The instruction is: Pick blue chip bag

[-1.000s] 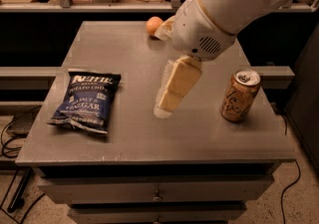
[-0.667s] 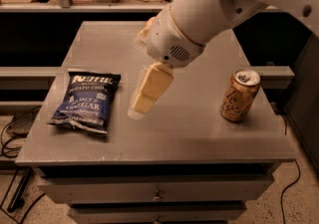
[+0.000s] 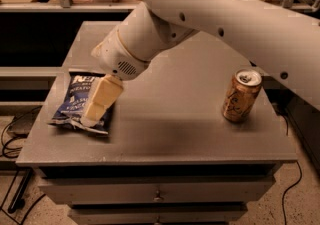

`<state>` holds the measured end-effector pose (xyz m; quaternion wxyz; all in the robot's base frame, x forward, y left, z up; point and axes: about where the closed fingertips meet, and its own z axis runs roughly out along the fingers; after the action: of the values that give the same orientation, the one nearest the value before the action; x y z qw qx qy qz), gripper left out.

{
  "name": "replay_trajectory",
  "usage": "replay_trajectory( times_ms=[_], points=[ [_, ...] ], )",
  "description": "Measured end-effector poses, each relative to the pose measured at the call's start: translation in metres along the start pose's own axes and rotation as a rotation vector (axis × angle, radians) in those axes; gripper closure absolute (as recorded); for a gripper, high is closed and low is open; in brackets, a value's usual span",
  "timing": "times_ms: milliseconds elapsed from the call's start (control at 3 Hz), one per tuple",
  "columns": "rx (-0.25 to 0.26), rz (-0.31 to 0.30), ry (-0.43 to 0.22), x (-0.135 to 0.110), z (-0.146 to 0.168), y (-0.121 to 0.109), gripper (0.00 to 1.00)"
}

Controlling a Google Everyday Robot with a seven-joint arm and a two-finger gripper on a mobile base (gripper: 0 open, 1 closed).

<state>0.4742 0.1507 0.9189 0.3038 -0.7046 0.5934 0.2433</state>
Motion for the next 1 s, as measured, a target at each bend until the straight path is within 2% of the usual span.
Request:
replay_trajectory(
  times_ms=[333,667,1000],
  points=[
    [-0.025,-0.012,-0.021,-0.010,0.043,-0.004,0.00],
    [-0.027,-0.010,-0.022,-0.009,0.072,-0.009,0.00],
    [-0.025,0.015,-0.031,0.001,0.091,-0.017,0.18]
  ],
)
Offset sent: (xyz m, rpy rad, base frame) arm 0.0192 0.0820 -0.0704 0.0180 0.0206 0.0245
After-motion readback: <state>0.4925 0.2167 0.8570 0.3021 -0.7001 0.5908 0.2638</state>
